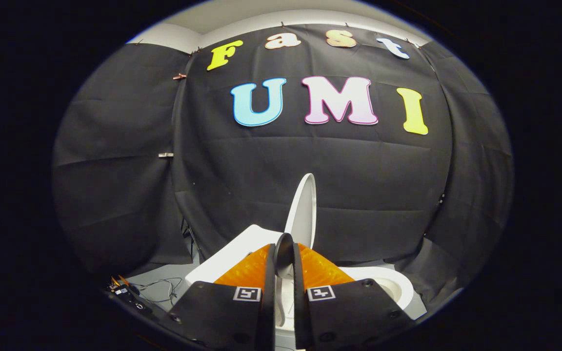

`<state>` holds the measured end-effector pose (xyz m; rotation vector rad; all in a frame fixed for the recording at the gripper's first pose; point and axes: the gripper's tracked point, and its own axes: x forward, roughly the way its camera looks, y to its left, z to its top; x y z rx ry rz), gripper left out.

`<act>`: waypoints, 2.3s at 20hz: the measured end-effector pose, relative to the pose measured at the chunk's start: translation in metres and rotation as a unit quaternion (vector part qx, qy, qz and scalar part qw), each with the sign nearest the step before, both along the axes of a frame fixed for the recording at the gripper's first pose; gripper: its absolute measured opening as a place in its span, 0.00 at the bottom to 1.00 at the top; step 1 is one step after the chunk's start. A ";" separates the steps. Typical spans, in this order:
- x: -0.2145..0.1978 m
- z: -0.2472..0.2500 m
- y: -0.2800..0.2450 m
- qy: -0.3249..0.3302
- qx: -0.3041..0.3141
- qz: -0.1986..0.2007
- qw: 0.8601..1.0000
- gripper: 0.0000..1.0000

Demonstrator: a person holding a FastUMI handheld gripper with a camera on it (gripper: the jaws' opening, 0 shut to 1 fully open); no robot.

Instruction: Open the toilet lid.

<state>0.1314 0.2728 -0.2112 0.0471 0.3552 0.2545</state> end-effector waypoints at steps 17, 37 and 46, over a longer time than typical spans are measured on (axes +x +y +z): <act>-0.003 -0.018 0.063 0.028 -0.017 0.058 0.998 0.38; -0.052 0.142 -0.092 -0.079 0.031 0.008 0.996 0.98; -0.085 0.193 -0.258 -0.114 -0.002 -0.088 0.990 0.98</act>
